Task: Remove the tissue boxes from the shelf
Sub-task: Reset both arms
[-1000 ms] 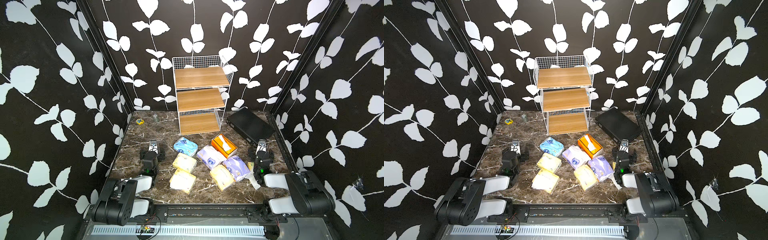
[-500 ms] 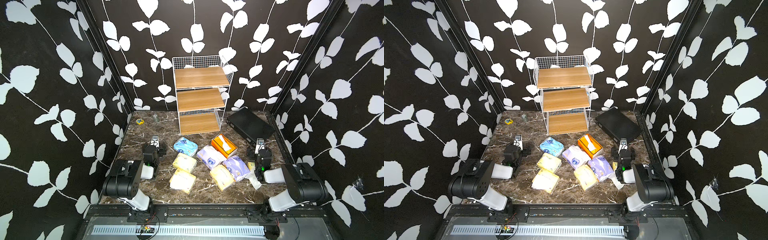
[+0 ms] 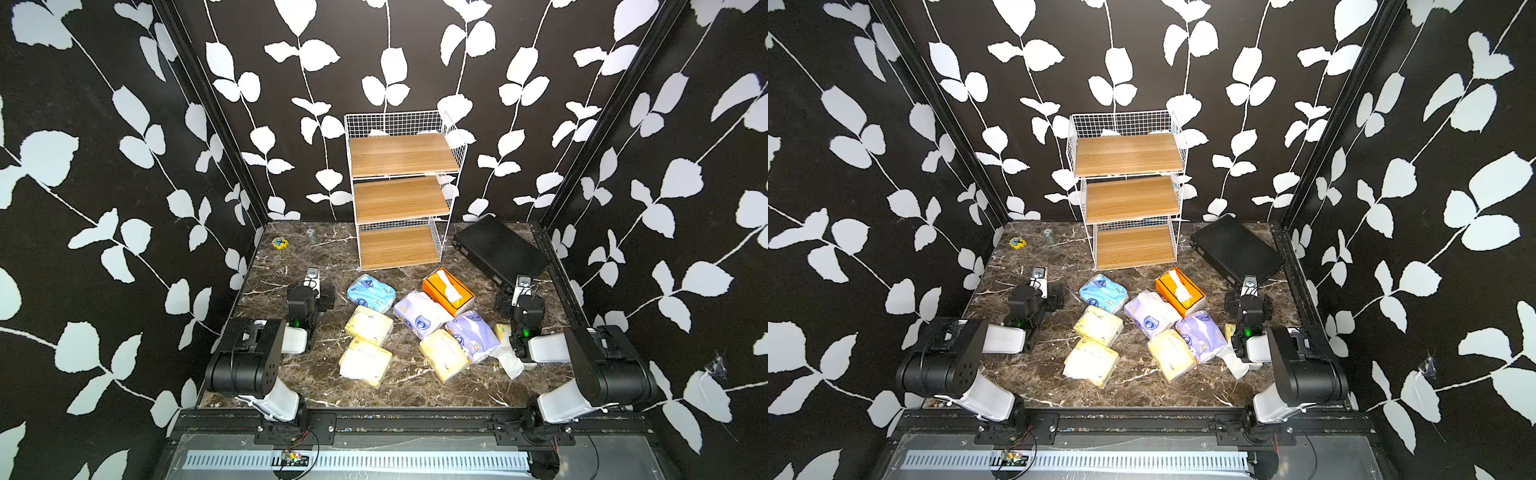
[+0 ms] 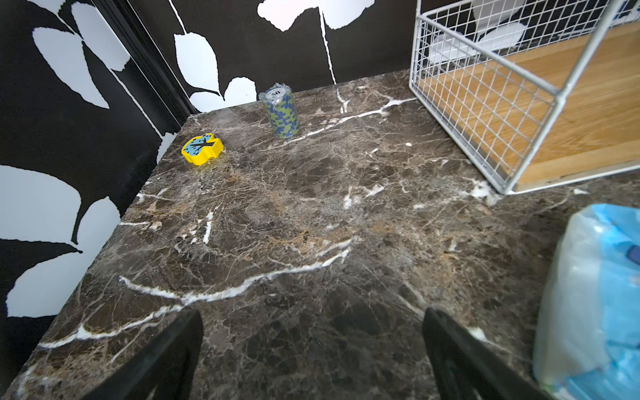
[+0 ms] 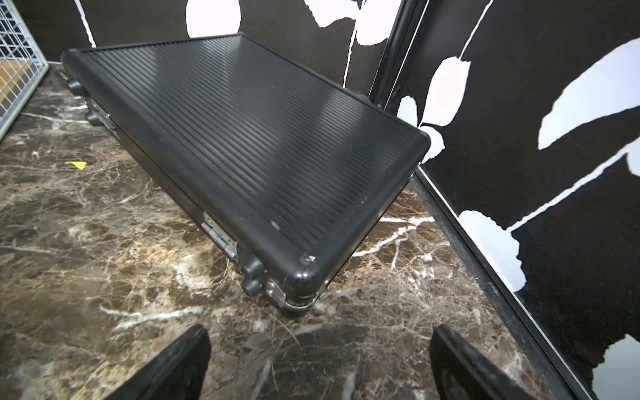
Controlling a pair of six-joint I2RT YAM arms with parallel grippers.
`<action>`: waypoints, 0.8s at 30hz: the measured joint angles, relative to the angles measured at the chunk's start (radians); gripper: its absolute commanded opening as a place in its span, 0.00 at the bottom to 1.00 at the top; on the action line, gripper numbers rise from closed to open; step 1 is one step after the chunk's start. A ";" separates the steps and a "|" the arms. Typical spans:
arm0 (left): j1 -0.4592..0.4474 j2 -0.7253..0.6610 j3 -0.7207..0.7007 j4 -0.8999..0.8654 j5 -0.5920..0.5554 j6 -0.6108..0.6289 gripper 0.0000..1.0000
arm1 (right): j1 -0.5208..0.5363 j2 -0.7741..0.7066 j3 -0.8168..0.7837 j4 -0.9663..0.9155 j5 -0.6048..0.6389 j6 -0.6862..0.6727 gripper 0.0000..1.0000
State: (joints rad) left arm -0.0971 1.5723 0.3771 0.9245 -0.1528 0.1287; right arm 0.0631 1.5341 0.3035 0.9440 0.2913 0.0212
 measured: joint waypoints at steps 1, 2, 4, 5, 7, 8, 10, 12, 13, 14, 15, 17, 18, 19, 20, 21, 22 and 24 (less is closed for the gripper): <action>0.000 0.000 0.000 0.000 0.000 0.000 0.99 | 0.000 0.000 0.009 -0.012 -0.004 -0.002 0.99; 0.000 0.000 0.000 0.000 0.000 0.000 0.99 | 0.000 0.000 0.021 -0.025 -0.007 -0.002 0.99; 0.001 0.000 0.000 0.000 0.001 0.000 0.99 | 0.000 0.000 0.043 -0.046 -0.007 -0.001 0.99; 0.001 0.000 0.000 0.000 0.001 0.000 0.99 | 0.000 0.000 0.050 -0.050 -0.007 -0.001 0.99; 0.001 0.000 0.000 0.000 0.001 0.000 0.99 | 0.000 0.000 0.055 -0.052 -0.007 -0.001 0.99; 0.001 0.000 0.000 0.000 0.002 0.000 0.99 | 0.000 0.000 0.055 -0.056 -0.007 -0.001 0.99; 0.001 0.000 0.000 0.000 0.003 0.000 0.99 | 0.000 0.000 0.055 -0.067 -0.007 -0.001 0.99; 0.001 0.000 0.000 -0.001 0.003 0.000 0.99 | 0.000 0.000 0.055 -0.074 -0.007 -0.001 0.99; 0.001 0.000 0.000 0.000 0.003 0.000 0.99 | 0.000 0.000 0.055 -0.075 -0.007 0.000 0.99; 0.001 0.000 0.000 -0.001 0.003 0.000 0.99 | 0.000 0.000 0.055 -0.077 -0.007 0.000 0.99; 0.001 0.000 0.000 -0.001 0.003 0.000 0.99 | 0.000 0.000 0.055 -0.078 -0.007 0.000 0.99; 0.001 0.000 0.000 -0.001 0.004 0.000 0.99 | 0.000 0.000 0.055 -0.082 -0.007 0.000 0.99; 0.001 0.000 0.000 -0.002 0.004 0.000 0.99 | 0.000 0.000 0.055 -0.083 -0.007 0.001 0.99; 0.001 0.000 0.000 -0.003 0.004 0.000 0.99 | 0.000 0.000 0.055 -0.084 -0.007 0.001 0.99; 0.002 0.000 0.000 -0.005 0.004 0.000 0.99 | 0.000 0.000 0.055 -0.084 -0.007 0.001 0.99; 0.002 0.000 0.000 -0.008 0.004 0.000 0.99 | 0.000 0.000 0.055 -0.085 -0.007 0.001 0.99; 0.003 0.000 0.000 -0.010 0.005 0.000 0.99 | 0.000 0.000 0.055 -0.087 -0.007 0.001 0.99; 0.004 0.000 0.000 -0.015 0.008 0.000 0.99 | 0.000 0.000 0.055 -0.089 -0.007 0.001 0.99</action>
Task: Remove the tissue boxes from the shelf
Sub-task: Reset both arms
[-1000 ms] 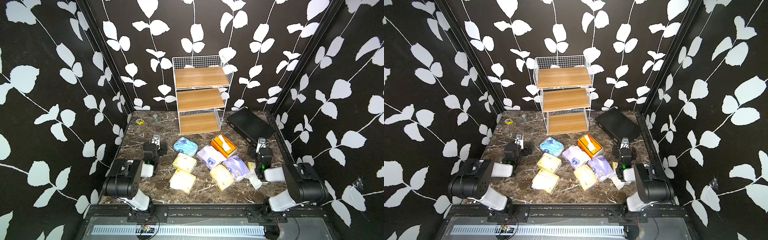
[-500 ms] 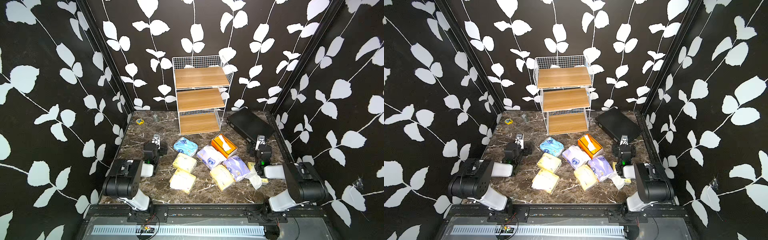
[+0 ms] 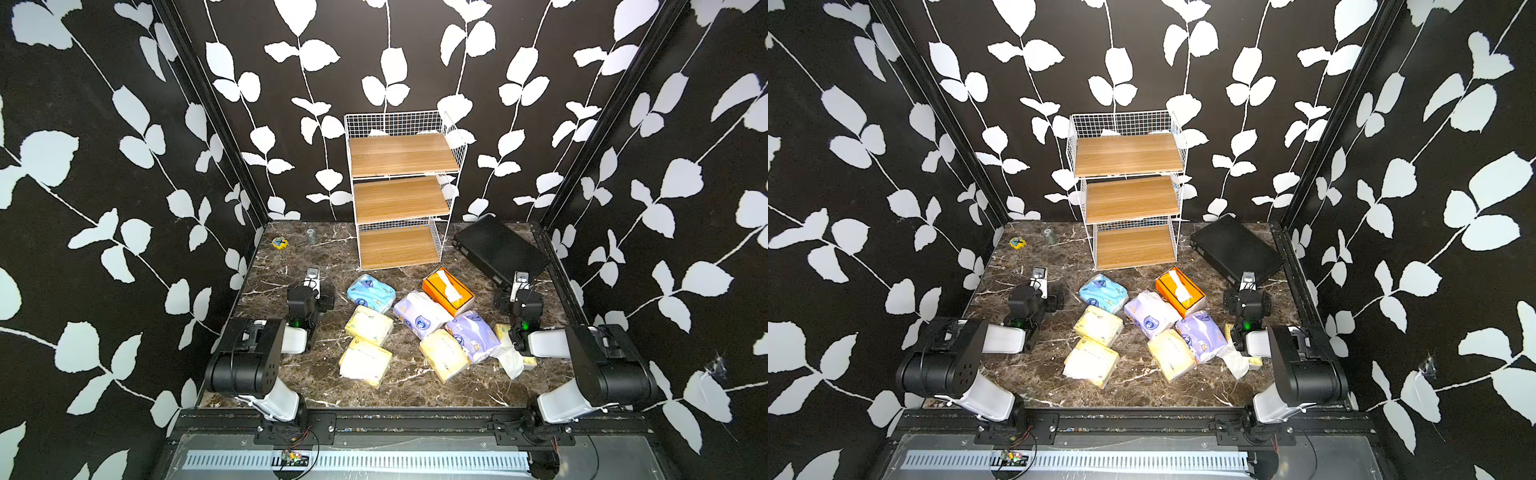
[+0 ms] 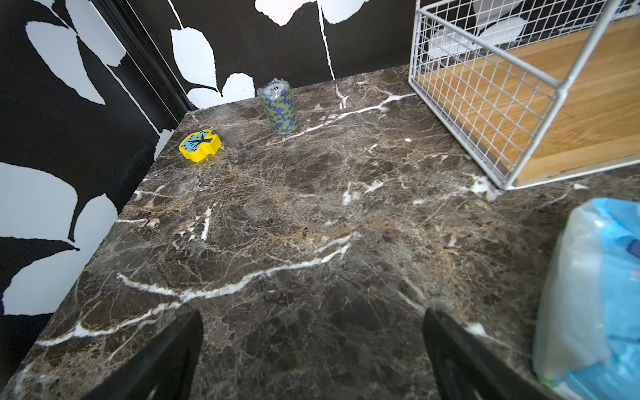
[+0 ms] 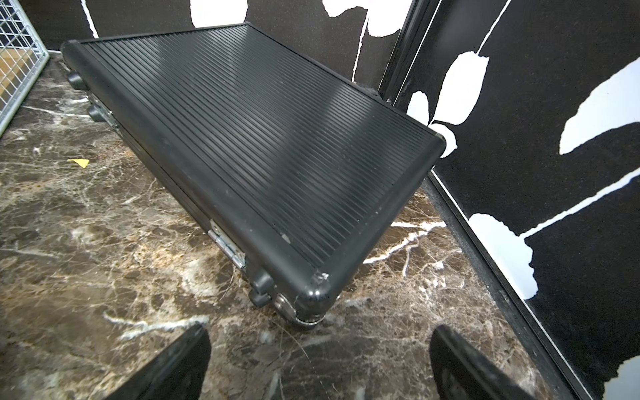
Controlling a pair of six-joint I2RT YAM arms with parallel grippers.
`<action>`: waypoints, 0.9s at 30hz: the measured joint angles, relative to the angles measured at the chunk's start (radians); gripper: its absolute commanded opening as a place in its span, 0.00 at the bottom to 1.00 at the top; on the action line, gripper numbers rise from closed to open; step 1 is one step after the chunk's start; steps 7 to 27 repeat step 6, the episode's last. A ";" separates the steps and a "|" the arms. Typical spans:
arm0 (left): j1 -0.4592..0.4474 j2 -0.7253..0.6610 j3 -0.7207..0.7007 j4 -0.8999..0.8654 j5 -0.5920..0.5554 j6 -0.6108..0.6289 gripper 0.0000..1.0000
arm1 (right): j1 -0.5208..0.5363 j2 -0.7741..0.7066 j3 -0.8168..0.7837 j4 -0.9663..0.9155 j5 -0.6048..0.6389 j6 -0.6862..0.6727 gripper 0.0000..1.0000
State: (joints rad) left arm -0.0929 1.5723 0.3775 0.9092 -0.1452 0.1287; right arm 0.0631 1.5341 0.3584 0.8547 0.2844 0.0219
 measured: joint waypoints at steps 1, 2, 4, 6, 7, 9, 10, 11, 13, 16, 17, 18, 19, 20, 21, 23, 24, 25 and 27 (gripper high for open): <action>0.001 0.000 0.000 -0.003 0.004 0.000 0.99 | 0.000 0.000 0.000 0.000 0.000 0.000 0.99; 0.004 0.000 0.002 -0.008 0.010 0.000 0.99 | 0.000 0.000 0.000 0.000 0.000 0.000 0.99; 0.011 0.000 0.006 -0.018 0.018 0.000 0.99 | 0.000 0.000 0.000 0.000 0.000 0.000 0.99; 0.013 0.000 0.011 -0.024 0.024 -0.001 0.99 | 0.000 0.000 0.000 0.000 0.000 0.000 0.99; 0.013 0.000 0.011 -0.024 0.024 -0.001 0.99 | 0.000 0.000 0.000 0.000 0.000 0.000 0.99; 0.013 0.000 0.011 -0.024 0.024 -0.001 0.99 | 0.000 0.000 0.000 0.000 0.000 0.000 0.99; 0.013 0.000 0.011 -0.024 0.024 -0.001 0.99 | 0.000 0.000 0.000 0.000 0.000 0.000 0.99; 0.013 0.000 0.011 -0.024 0.024 -0.001 0.99 | 0.000 0.000 0.000 0.000 0.000 0.000 0.99; 0.013 0.000 0.011 -0.024 0.024 -0.001 0.99 | 0.000 0.000 0.000 0.000 0.000 0.000 0.99; 0.013 0.000 0.011 -0.024 0.024 -0.001 0.99 | 0.000 0.000 0.000 0.000 0.000 0.000 0.99; 0.013 0.000 0.011 -0.024 0.024 -0.001 0.99 | 0.000 0.000 0.000 0.000 0.000 0.000 0.99; 0.013 0.000 0.011 -0.024 0.024 -0.001 0.99 | 0.000 0.000 0.000 0.000 0.000 0.000 0.99; 0.013 0.000 0.011 -0.024 0.024 -0.001 0.99 | 0.000 0.000 0.000 0.000 0.000 0.000 0.99; 0.013 0.000 0.011 -0.024 0.024 -0.001 0.99 | 0.000 0.000 0.000 0.000 0.000 0.000 0.99; 0.013 0.000 0.011 -0.024 0.024 -0.001 0.99 | 0.000 0.000 0.000 0.000 0.000 0.000 0.99; 0.013 0.000 0.011 -0.024 0.024 -0.001 0.99 | 0.000 0.000 0.000 0.000 0.000 0.000 0.99; 0.013 0.000 0.011 -0.024 0.024 -0.001 0.99 | 0.000 0.000 0.000 0.000 0.000 0.000 0.99; 0.013 0.000 0.011 -0.024 0.024 -0.001 0.99 | 0.000 0.000 0.000 0.000 0.000 0.000 0.99; 0.013 0.000 0.011 -0.024 0.024 -0.001 0.99 | 0.000 0.000 0.000 0.000 0.000 0.000 0.99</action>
